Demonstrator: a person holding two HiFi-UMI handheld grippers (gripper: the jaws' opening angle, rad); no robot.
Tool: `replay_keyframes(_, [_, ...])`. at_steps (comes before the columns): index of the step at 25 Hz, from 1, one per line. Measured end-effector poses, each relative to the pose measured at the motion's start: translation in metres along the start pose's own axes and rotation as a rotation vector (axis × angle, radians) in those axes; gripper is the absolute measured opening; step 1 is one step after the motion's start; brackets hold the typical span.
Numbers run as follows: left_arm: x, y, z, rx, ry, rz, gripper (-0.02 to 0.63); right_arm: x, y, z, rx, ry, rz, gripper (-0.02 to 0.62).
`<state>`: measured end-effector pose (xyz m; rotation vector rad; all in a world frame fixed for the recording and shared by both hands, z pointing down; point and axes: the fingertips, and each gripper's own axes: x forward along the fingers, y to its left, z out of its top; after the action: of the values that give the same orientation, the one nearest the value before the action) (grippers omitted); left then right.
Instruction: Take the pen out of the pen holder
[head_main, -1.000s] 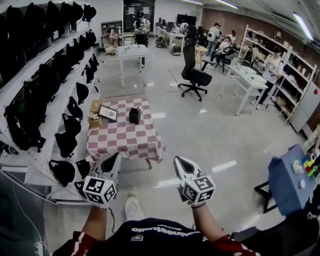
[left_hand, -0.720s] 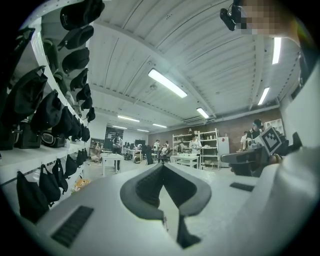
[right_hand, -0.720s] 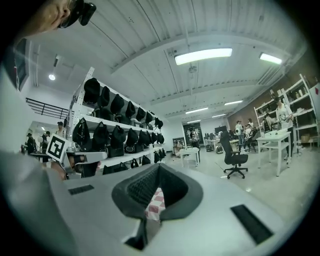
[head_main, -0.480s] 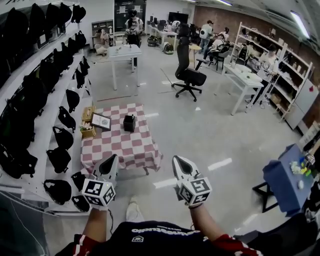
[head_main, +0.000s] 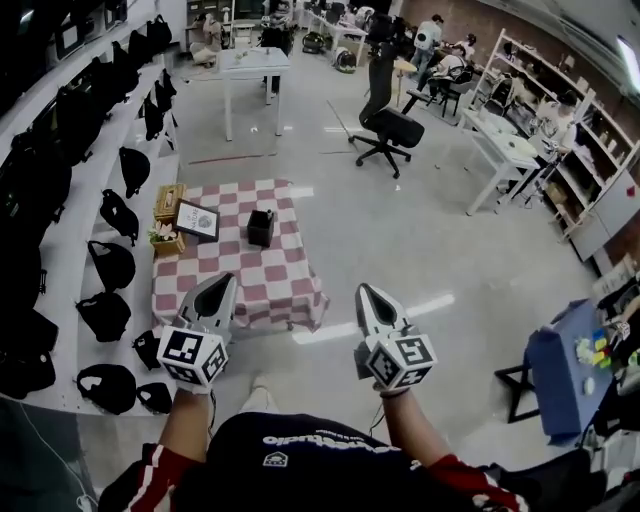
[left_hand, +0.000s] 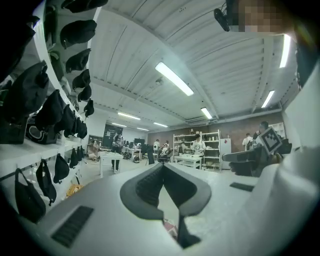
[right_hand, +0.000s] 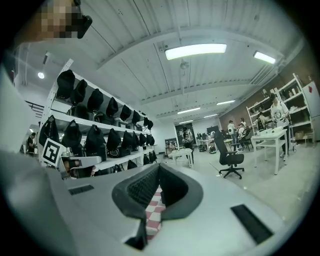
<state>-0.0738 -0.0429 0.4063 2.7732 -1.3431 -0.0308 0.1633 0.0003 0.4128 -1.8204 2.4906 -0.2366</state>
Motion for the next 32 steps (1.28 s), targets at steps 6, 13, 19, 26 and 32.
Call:
replay_keyframes(6, [0.043, 0.049, 0.005, -0.018, 0.016, -0.014, 0.005, 0.064, 0.003, 0.005, 0.007, 0.036, 0.009, 0.003])
replay_keyframes(13, [0.076, 0.095, 0.004, -0.078, 0.032, -0.047, 0.005, 0.122, 0.014, 0.001, 0.015, 0.076, 0.022, 0.003])
replay_keyframes(19, [0.094, 0.13, -0.002, -0.116, 0.033, -0.065, 0.005, 0.159, 0.029, -0.004, 0.004, 0.1, 0.028, 0.003])
replay_keyframes(26, [0.11, 0.148, -0.002, -0.097, 0.032, -0.097, 0.005, 0.179, 0.04, -0.004, 0.002, 0.101, 0.025, 0.003])
replay_keyframes(32, [0.119, 0.149, -0.003, -0.084, 0.034, -0.107, 0.005, 0.188, 0.033, -0.007, 0.013, 0.103, 0.024, 0.003])
